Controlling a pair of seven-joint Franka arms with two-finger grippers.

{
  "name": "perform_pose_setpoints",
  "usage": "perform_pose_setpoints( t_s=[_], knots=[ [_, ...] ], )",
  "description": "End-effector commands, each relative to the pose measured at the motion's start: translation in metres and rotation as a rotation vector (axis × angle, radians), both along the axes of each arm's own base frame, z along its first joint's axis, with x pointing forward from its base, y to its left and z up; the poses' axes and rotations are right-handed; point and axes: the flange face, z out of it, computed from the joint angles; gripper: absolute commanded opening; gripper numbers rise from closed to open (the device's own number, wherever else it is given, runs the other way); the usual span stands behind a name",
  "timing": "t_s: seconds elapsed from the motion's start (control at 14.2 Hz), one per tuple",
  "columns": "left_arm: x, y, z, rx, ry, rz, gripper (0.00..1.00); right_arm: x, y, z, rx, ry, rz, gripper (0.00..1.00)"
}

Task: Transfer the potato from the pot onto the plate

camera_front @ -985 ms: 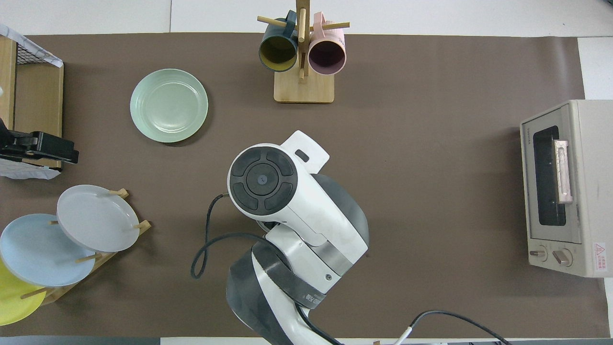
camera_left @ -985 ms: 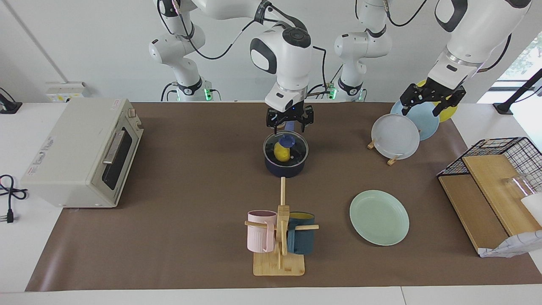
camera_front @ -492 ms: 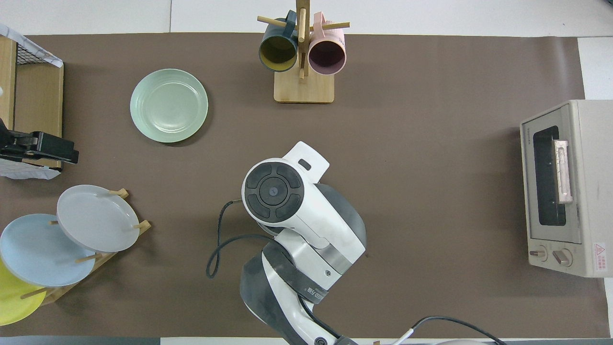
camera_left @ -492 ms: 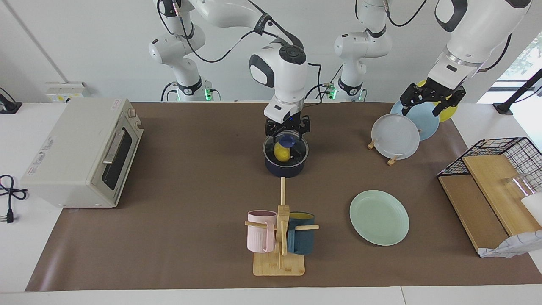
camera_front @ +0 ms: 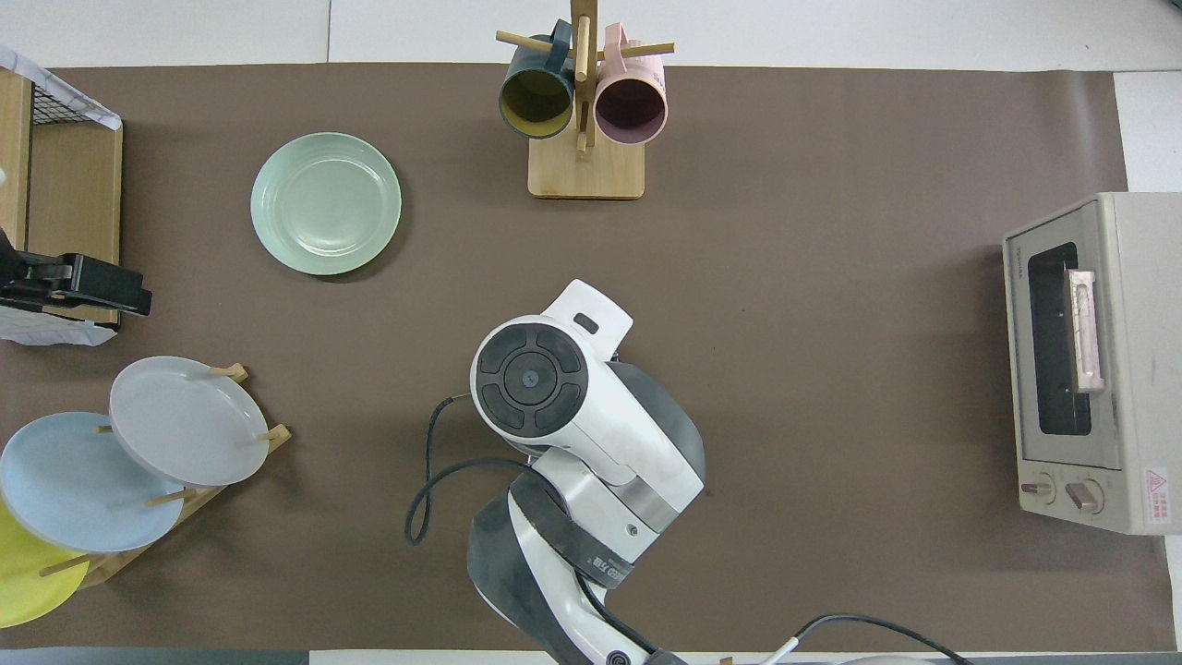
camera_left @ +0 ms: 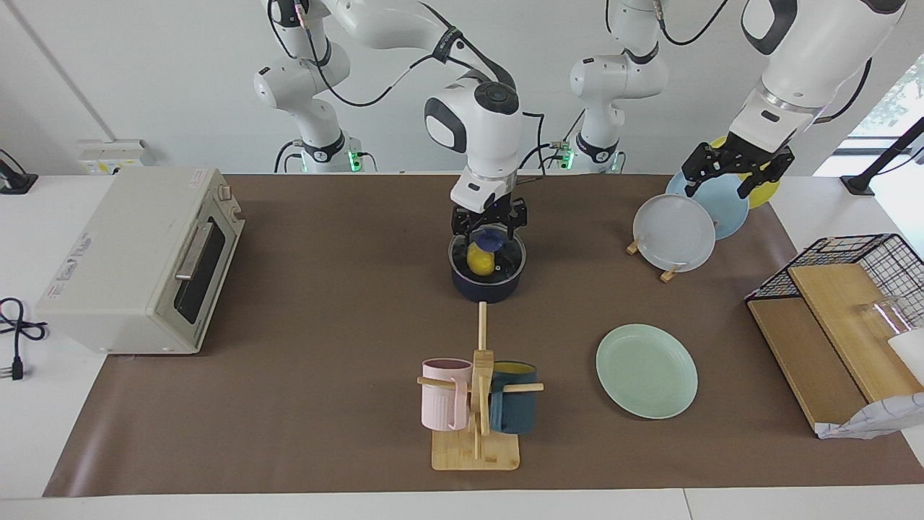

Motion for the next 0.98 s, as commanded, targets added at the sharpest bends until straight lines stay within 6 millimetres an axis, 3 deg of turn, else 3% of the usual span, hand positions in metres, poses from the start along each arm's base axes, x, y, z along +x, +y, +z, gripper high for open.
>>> perform_pose_setpoints(
  t_s=[0.0,0.35,0.56,0.77,0.91],
  knots=[
    [-0.0044,0.0032,0.0,0.026,0.002,0.012,1.0,-0.0058,-0.0044,-0.0013,0.004,-0.025,0.026,0.99],
    [-0.0043,0.0032,0.0007,0.026,0.001,0.012,1.0,-0.0098,-0.0076,-0.0107,0.003,-0.024,0.028,0.95],
    [-0.0045,0.0032,-0.0001,0.026,0.004,0.012,1.0,-0.0103,-0.0069,-0.0101,0.001,-0.026,0.033,0.78],
    [-0.0049,0.0032,-0.0004,0.026,0.007,0.012,1.0,-0.0086,-0.0067,-0.0077,0.002,-0.029,0.048,0.55],
    [-0.0048,0.0041,0.0004,0.026,0.006,0.013,1.0,-0.0057,-0.0043,-0.0021,0.004,-0.031,0.047,0.54]
  ],
)
